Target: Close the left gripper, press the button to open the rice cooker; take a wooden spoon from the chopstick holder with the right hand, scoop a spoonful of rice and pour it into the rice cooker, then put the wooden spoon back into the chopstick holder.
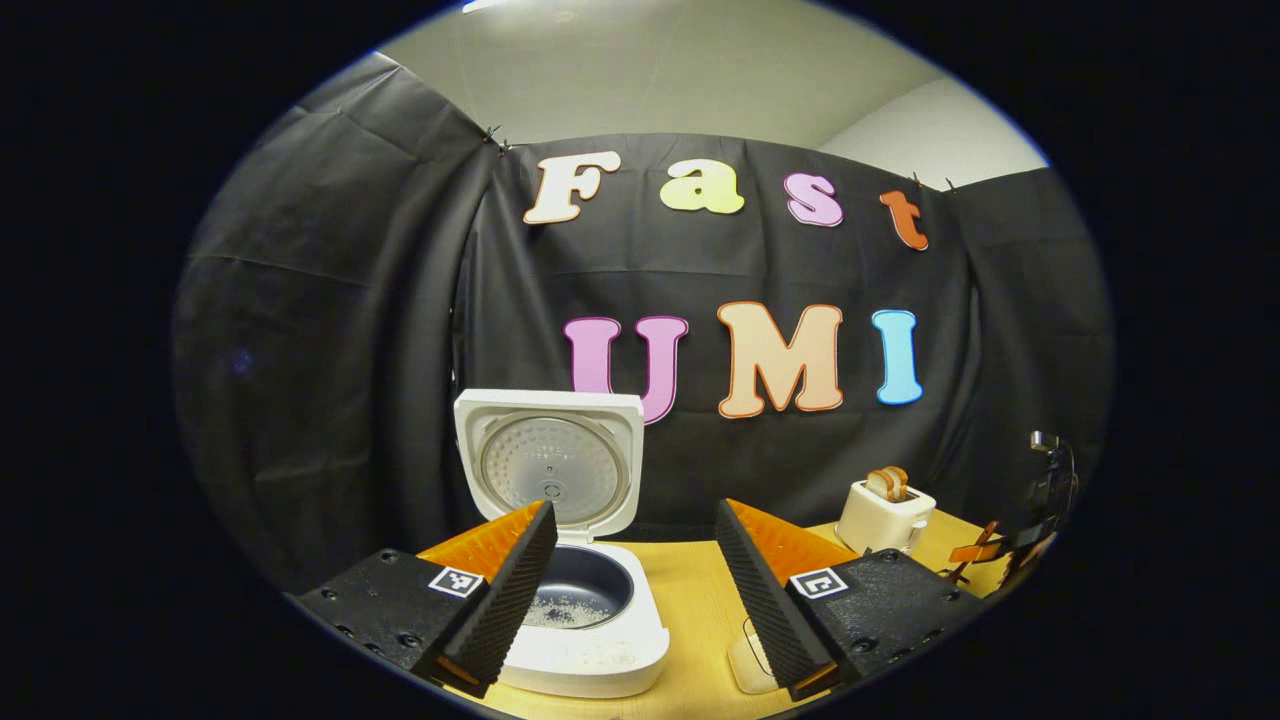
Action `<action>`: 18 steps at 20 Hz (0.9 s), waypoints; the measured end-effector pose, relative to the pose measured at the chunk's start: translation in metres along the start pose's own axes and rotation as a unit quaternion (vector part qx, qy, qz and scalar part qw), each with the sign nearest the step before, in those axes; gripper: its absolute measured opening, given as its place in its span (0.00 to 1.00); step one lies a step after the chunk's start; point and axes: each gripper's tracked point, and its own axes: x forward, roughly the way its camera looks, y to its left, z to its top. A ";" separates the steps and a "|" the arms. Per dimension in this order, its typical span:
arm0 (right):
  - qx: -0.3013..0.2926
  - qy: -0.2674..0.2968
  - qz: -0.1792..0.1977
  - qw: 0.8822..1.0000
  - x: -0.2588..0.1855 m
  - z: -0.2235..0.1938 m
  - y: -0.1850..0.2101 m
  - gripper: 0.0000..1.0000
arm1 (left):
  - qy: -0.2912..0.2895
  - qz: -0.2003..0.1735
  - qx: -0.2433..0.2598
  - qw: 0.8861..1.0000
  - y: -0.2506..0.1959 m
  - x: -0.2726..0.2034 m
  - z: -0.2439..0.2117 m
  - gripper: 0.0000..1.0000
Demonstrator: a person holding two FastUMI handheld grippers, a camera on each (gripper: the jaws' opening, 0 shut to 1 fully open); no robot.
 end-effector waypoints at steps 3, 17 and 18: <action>-0.047 -0.033 -0.034 0.998 -0.012 0.018 -0.014 0.78 | -0.003 -0.002 0.006 1.000 0.001 -0.001 0.002 0.95; -0.095 -0.169 -0.095 0.976 -0.075 0.118 -0.013 1.00 | -0.028 -0.002 0.008 1.000 0.044 0.063 0.043 0.94; -0.098 -0.169 -0.096 0.976 -0.078 0.118 -0.011 1.00 | -0.028 -0.004 0.000 1.000 0.049 0.074 0.049 0.94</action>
